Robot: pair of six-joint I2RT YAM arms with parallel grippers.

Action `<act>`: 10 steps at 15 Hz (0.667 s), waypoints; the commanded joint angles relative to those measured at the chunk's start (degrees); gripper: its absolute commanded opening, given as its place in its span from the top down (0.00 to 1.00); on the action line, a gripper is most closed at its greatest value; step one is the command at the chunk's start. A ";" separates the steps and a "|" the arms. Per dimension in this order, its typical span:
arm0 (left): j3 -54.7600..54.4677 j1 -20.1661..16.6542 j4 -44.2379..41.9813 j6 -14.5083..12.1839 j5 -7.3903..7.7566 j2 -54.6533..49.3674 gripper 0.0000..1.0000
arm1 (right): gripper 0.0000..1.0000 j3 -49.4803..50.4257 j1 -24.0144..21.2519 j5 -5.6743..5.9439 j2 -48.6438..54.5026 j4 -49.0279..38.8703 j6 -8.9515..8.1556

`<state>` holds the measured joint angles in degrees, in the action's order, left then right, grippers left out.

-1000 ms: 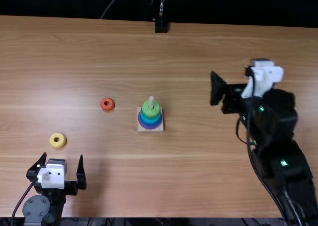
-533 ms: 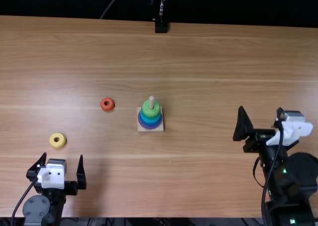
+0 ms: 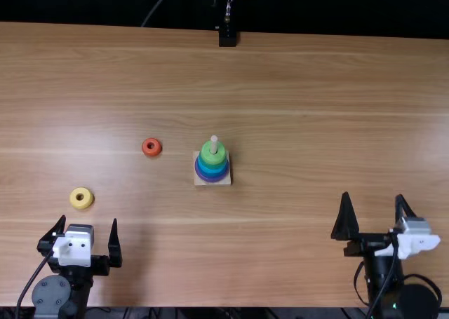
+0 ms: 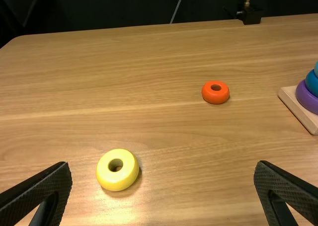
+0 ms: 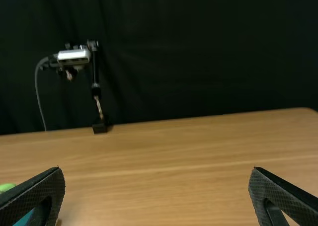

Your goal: Build the Hanoi tower: stack the rings onto the peg from bottom to top in this color order: purple, dark blue, light blue, dark green, light green, yellow, orange.

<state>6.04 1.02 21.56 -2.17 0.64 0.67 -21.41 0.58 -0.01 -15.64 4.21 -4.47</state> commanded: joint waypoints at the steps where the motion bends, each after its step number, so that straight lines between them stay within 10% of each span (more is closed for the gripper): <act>1: -6.04 -0.58 3.75 -0.04 0.52 -0.67 0.00 | 0.00 4.01 -1.19 0.33 4.48 -0.14 0.46; 10: -6.04 -0.58 3.75 -0.04 0.52 -0.67 0.00 | 0.00 18.24 -1.90 0.43 15.20 0.60 0.46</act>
<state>6.04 1.02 21.54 -2.15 0.64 0.69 -3.97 -0.91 -0.01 -1.39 4.93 -4.36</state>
